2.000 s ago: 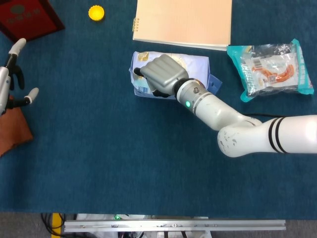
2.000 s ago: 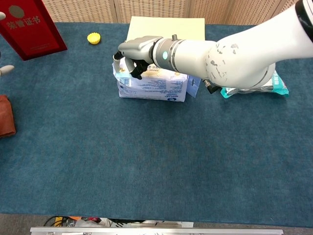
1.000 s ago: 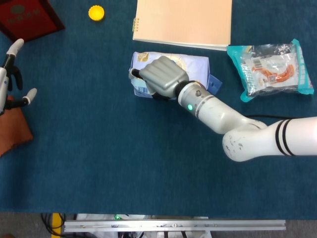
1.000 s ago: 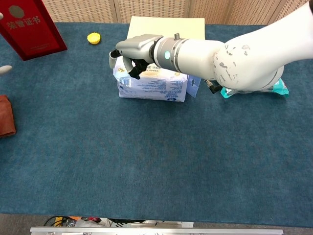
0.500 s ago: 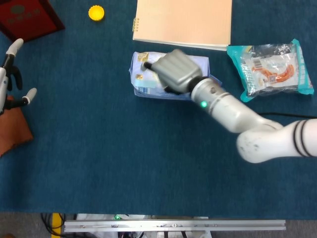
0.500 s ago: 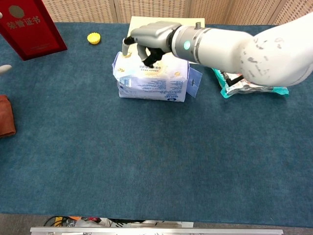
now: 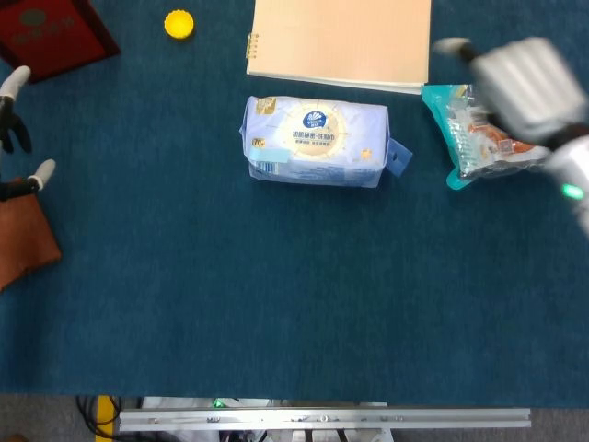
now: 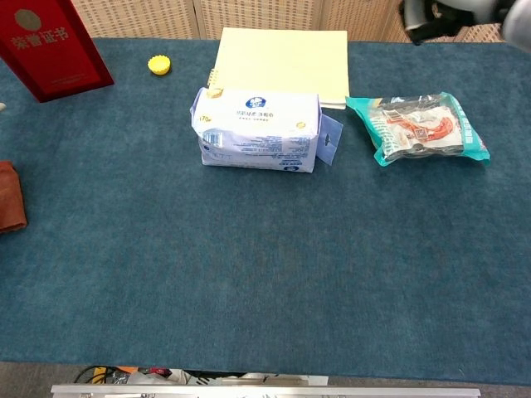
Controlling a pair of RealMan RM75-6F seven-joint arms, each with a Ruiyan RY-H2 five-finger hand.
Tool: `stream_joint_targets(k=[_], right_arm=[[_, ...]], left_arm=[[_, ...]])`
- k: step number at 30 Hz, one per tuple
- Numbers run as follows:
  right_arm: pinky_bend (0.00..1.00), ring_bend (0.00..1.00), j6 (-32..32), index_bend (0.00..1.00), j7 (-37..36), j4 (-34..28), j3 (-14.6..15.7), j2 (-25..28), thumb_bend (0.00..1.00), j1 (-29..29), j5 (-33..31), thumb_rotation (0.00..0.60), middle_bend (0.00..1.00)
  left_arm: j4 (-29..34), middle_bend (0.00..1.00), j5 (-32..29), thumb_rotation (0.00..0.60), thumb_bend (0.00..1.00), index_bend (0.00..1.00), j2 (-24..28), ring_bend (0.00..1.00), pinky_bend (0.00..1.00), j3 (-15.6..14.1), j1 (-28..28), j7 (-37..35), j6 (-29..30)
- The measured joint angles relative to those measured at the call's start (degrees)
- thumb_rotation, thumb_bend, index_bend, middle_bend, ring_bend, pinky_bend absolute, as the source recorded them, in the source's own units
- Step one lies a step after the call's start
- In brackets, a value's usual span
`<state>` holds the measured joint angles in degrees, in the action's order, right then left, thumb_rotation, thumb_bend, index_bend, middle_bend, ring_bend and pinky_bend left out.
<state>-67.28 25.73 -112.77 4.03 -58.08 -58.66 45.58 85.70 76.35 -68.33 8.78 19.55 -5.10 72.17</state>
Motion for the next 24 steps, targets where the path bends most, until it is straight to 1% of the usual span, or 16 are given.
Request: stream_joint_targets(k=[2,4,5,8,11,14,17,20,24], right_arm=[[0.59,0.37,-3.38,0.16,-0.37,-1.53,1.90,2.84,0.47,4.08,2.96,0.600,0.40],[0.51,0.32,-6.44,0.15,-0.96,-2.31,3.41,4.44,0.46,7.69,5.61,0.600,0.35],[0.48,0.30,-8.67,0.15,-1.49,-2.57,4.31,5.16,0.45,10.18,7.46,0.600,0.33],[0.44,0.25,-14.69,0.14,-3.18,-2.32,6.39,6.22,0.41,16.83,12.51,0.600,0.30],[0.43,0.25,-20.46,0.14,-4.97,-0.71,8.26,6.49,0.35,23.76,17.46,0.600,0.30],[0.43,0.25,-24.92,0.14,-6.87,1.80,9.60,6.28,0.32,29.98,21.68,0.600,0.30],[0.43,0.25,-27.32,0.14,-8.60,4.72,10.37,5.51,0.30,34.97,25.06,0.600,0.30],[0.43,0.24,-28.56,0.14,-10.06,7.34,10.60,4.19,0.30,38.74,27.06,0.600,0.30],[0.43,0.24,-28.70,0.14,-12.23,10.09,10.08,2.55,0.30,42.18,28.77,0.600,0.30]], left_arm=[[-0.12,0.47,-0.26,0.600,0.23,0.00,0.34,0.47,0.46,-0.12,-0.67,0.05,0.64],[-0.32,0.45,-0.48,0.600,0.23,0.00,0.62,0.45,0.46,-0.25,-1.43,0.01,1.48],[-0.45,0.45,-0.53,0.600,0.23,0.00,0.74,0.45,0.45,-0.33,-1.80,0.02,1.95],[-0.54,0.44,-0.69,0.600,0.23,0.00,1.45,0.43,0.44,-0.75,-3.43,0.23,3.66],[-0.06,0.43,-0.67,0.600,0.23,0.00,2.33,0.43,0.44,-1.27,-5.17,0.37,5.44],[0.60,0.43,-0.20,0.600,0.23,0.00,2.97,0.43,0.44,-1.92,-6.86,0.60,7.51],[1.40,0.43,0.62,0.600,0.23,0.01,3.35,0.43,0.43,-2.66,-8.62,0.96,9.86],[2.10,0.43,1.88,0.600,0.23,0.01,3.56,0.43,0.43,-3.61,-10.43,1.48,12.31],[2.85,0.43,3.91,0.600,0.23,0.02,3.71,0.43,0.42,-4.84,-12.54,1.92,15.15]])
